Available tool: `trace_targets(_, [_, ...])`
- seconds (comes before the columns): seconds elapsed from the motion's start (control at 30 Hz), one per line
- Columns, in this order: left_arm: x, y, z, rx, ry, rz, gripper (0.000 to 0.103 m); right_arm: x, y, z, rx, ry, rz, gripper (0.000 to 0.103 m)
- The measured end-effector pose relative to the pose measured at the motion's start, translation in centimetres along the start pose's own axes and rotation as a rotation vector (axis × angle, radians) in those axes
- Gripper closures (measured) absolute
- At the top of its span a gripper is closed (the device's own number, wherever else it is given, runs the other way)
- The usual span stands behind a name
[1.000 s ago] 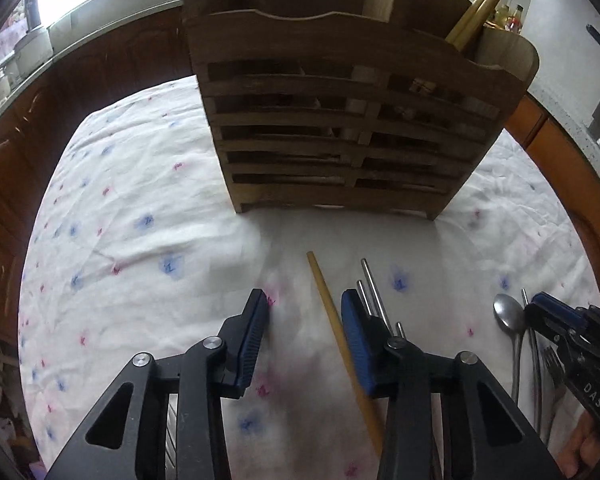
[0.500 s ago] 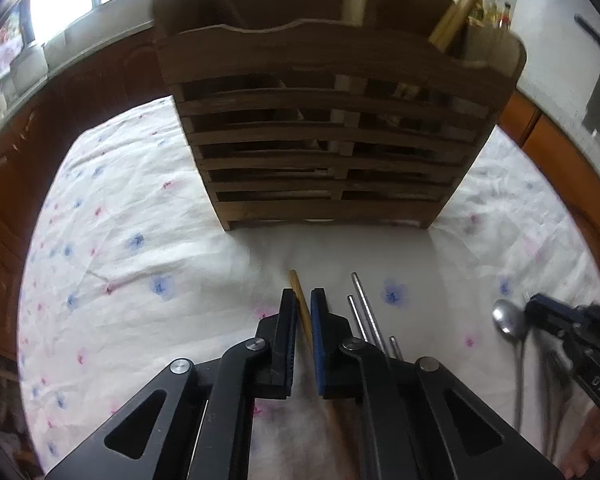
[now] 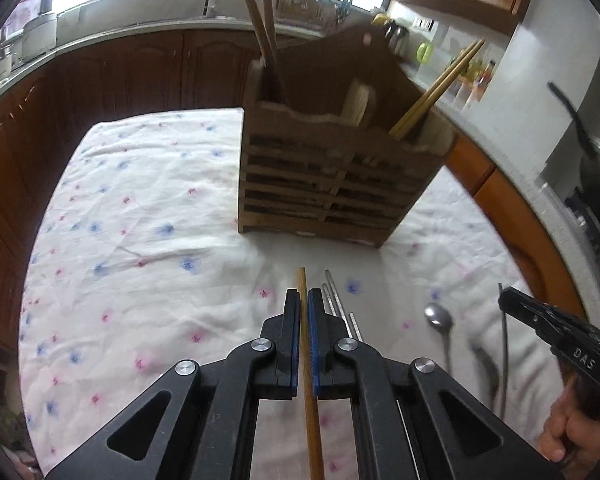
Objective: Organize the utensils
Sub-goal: 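Lower the left tool and grasp a third wooden chopstick, then lift the wooden chopstick with the left tool and carry it toward the holder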
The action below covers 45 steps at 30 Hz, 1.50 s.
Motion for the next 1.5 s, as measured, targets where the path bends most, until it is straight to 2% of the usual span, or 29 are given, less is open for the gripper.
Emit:
trace_targets(0.23, [-7.1,1.1,-0.1,-0.001,-0.084,-0.061,0.101,-3.0,1.4,1.6,-0.022,-0.088,0.006,0.099])
trace_targets(0.7, [-15.8,1.9,-2.1,0.012,-0.206,-0.143,0.102,-7.4,3.8,3.9,-0.064,-0.225,0.005,0.099])
trace_targets(1.2, [-19.5,3.1,-2.0,0.016,-0.29,-0.187,0.103,-10.1,5.1,5.2,-0.099,-0.317,0.001,0.1])
trace_targets(1.37, [-19.2,3.4,-1.9,0.022,-0.301,-0.173,0.103,-10.3,5.4,5.7,-0.107,-0.326,-0.001,0.1])
trace_targets(1.5, [-17.4,4.5,-1.5,-0.002,-0.271,-0.137,0.103,-10.3,5.4,5.7,-0.105,-0.325,0.0,0.1])
Point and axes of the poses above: each gripper's, at about its wrist camera, not at the fingertips, and x roughly the way its jaws point, y to its left, z to its top, the point moved 2 cm from there along x, roughly the way its jaws point, and after that the axes turned 15 degrees about -x, right-handed, at the moved point
